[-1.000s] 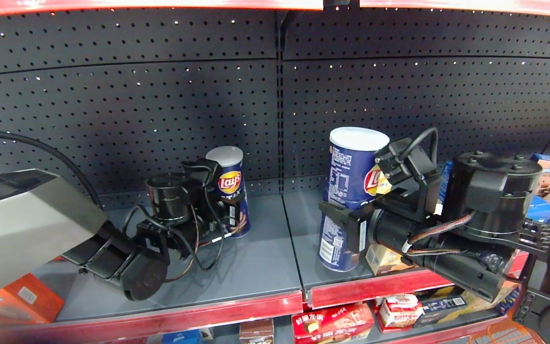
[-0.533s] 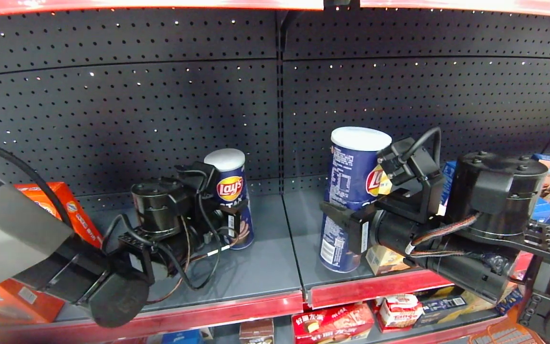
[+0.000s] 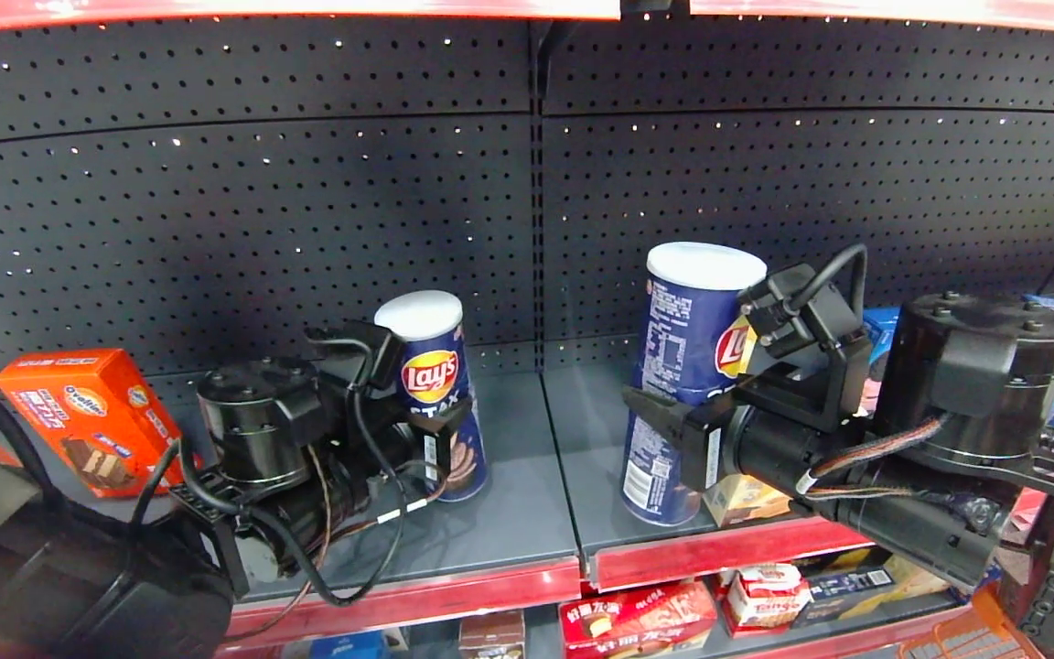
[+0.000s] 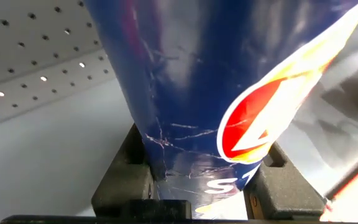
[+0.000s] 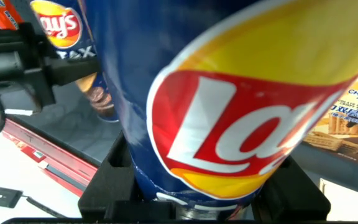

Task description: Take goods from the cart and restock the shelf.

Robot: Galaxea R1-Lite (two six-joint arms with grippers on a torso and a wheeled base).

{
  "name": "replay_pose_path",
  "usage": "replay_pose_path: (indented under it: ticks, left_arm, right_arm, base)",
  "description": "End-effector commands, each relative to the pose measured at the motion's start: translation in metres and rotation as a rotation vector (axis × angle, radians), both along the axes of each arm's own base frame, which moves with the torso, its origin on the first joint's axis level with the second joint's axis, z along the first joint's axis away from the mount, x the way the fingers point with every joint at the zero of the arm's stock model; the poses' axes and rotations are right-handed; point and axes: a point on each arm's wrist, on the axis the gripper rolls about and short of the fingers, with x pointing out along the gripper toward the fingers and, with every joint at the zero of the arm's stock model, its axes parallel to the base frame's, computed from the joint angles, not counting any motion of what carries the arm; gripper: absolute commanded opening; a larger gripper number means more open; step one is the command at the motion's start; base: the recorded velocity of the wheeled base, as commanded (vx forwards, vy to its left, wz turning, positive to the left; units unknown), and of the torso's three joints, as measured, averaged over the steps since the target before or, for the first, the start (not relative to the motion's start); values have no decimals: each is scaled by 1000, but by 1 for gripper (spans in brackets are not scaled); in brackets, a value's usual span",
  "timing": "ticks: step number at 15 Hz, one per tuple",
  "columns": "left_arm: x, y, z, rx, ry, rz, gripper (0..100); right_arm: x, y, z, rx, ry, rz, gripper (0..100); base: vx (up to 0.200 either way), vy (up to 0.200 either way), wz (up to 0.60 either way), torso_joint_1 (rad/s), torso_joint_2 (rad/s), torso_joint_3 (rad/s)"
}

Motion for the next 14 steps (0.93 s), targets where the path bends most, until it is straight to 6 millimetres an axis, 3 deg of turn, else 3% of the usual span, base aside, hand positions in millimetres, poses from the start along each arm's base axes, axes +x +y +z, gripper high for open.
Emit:
replay_pose_path:
  ticks: [1,8,14]
  left_arm:
    - [-8,0,0,3,6,-11,0]
    - [-23,3,-14,24,47,-23,0]
    - [-23,3,-22,24,41,-5,0]
  right_arm:
    - [-1,-1,1,2,-2,0,0]
    - [1,-1,1,2,-2,-2,0]
    - [2,0,-1,-1,3,-2,0]
  base:
    - [0,0,0,0,0,0]
    - [0,0,0,0,0,0]
    - [0,0,0,0,0,0]
